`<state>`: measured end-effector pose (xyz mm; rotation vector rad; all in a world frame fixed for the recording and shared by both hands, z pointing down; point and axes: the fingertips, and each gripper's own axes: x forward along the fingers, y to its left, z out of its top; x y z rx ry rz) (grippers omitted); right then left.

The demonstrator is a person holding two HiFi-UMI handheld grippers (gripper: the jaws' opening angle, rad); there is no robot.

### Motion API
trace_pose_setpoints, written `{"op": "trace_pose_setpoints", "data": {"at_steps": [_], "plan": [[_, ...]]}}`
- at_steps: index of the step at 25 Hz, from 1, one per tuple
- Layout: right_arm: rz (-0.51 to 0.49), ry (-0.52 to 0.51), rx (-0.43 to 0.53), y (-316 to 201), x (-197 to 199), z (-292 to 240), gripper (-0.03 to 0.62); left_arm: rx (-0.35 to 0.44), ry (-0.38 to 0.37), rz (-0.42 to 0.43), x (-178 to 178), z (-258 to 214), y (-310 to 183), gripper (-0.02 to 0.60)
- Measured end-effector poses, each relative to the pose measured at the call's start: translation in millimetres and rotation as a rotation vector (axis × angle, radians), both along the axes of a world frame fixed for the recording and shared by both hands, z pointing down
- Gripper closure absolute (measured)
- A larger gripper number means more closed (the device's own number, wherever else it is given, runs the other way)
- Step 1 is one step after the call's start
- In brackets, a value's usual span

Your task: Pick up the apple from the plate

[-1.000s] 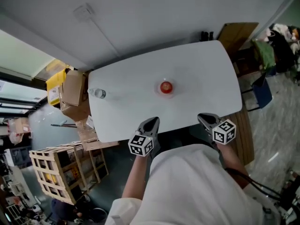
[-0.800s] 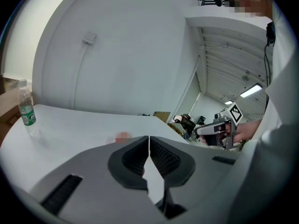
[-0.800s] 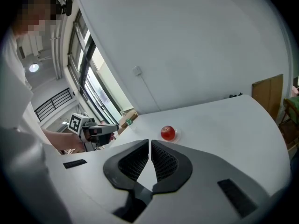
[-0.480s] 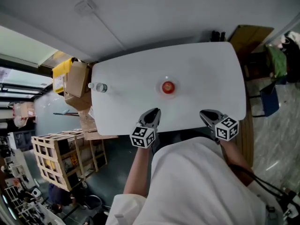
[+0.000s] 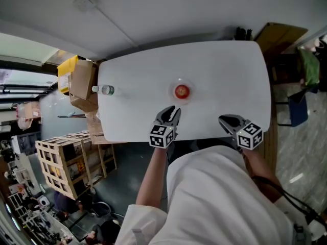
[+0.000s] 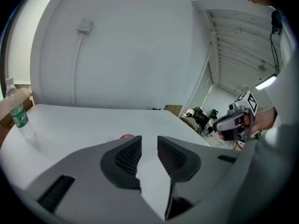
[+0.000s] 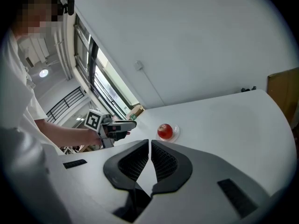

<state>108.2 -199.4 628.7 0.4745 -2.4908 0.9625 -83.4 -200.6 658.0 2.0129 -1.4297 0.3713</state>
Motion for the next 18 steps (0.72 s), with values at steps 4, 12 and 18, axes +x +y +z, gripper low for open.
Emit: {"op": "trace_pose_setpoints", "data": {"at_steps": [4, 12, 18], "plan": [[-0.001, 0.001, -0.019, -6, 8, 3, 0.554, -0.042, -0.016, -0.014, 5, 21, -15, 0.439], [-0.025, 0.015, -0.047, -14, 14, 13, 0.554, -0.14, -0.089, -0.008, 0, 64, -42, 0.335], [-0.013, 0.029, -0.067, -23, 29, 20, 0.554, -0.211, -0.137, -0.015, 0, 91, -46, 0.242]]}}
